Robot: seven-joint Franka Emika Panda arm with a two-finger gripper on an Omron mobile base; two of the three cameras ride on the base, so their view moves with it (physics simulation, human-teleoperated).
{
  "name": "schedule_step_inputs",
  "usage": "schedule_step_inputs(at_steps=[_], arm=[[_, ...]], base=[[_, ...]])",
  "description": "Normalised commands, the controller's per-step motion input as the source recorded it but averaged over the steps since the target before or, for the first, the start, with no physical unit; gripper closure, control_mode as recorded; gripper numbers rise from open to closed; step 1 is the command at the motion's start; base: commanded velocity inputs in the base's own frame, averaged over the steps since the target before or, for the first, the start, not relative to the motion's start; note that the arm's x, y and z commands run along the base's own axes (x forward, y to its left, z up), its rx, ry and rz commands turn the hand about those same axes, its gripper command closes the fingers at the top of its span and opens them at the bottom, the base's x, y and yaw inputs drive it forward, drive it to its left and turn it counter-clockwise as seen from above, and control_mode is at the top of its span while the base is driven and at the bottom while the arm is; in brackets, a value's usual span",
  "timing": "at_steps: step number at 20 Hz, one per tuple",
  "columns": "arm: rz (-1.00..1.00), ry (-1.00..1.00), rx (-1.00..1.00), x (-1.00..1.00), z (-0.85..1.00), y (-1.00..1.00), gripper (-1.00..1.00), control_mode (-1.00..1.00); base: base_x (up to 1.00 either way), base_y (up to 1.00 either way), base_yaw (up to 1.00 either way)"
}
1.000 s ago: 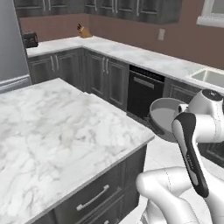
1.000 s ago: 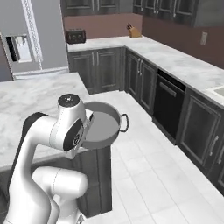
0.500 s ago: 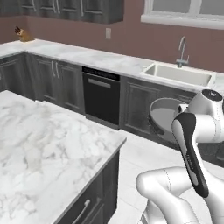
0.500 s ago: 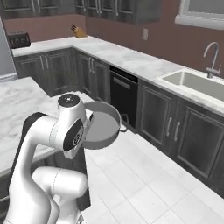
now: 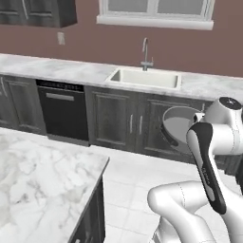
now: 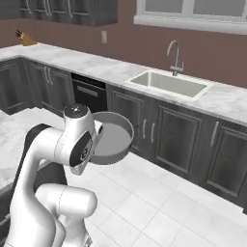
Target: Move the pot and pan from the stove into the sink.
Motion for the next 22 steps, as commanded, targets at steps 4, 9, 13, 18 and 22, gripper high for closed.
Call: schedule_step_inputs(at_steps=[4, 9, 13, 18, 22], arm=[[0.00, 0.00, 0.00, 0.00, 0.00, 0.00, 1.00, 1.00], [0.00, 0.00, 0.00, 0.00, 0.00, 0.00, 1.00, 1.00], [0.00, 0.00, 0.00, 0.00, 0.00, 0.00, 1.00, 1.00], [0.00, 0.00, 0.00, 0.00, 0.00, 0.00, 1.00, 1.00], [0.00, 0.00, 0.00, 0.00, 0.00, 0.00, 1.00, 1.00]], base=[[0.00, -0.09, -0.44], [0.00, -0.14, -0.42], [0.00, -0.14, -0.41], [0.00, -0.07, -0.15], [0.22, 0.07, -0.05]])
